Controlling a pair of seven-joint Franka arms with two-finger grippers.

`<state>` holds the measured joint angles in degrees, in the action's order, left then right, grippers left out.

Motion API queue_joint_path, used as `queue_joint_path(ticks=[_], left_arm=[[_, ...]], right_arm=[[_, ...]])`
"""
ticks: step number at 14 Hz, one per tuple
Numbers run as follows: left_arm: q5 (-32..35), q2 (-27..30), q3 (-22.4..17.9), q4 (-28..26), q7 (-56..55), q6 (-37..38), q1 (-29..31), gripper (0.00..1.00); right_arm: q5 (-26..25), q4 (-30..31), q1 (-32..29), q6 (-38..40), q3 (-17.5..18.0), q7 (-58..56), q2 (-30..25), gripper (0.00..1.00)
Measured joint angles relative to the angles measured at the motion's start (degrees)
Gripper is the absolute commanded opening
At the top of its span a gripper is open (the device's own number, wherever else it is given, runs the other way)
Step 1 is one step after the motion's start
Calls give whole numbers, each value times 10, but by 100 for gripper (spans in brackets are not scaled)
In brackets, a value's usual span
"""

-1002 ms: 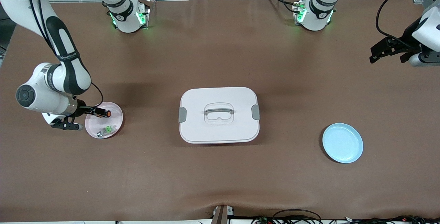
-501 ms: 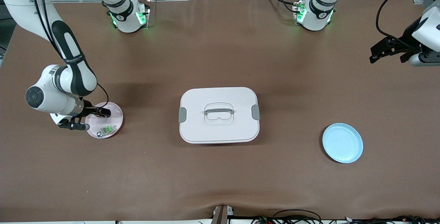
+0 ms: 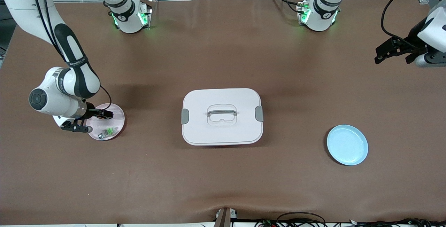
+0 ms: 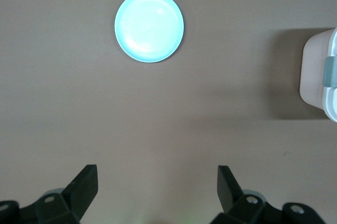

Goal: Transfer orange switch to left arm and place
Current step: 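Lower the right gripper and grasp the orange-and-black switch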

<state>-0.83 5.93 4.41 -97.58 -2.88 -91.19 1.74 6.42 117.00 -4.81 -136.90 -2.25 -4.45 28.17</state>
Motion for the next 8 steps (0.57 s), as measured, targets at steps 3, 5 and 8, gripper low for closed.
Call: queue_joint_path(ticks=[3, 5, 8], left_arm=[[0, 0, 0, 0, 0, 0, 0, 100], [0, 0, 0, 0, 0, 0, 0, 100], [0, 0, 0, 0, 0, 0, 0, 100]], right_arm=[[0, 0, 0, -4, 0, 0, 5, 100], [0, 0, 0, -6, 0, 0, 8, 100], [0, 0, 0, -8, 0, 0, 9, 100]])
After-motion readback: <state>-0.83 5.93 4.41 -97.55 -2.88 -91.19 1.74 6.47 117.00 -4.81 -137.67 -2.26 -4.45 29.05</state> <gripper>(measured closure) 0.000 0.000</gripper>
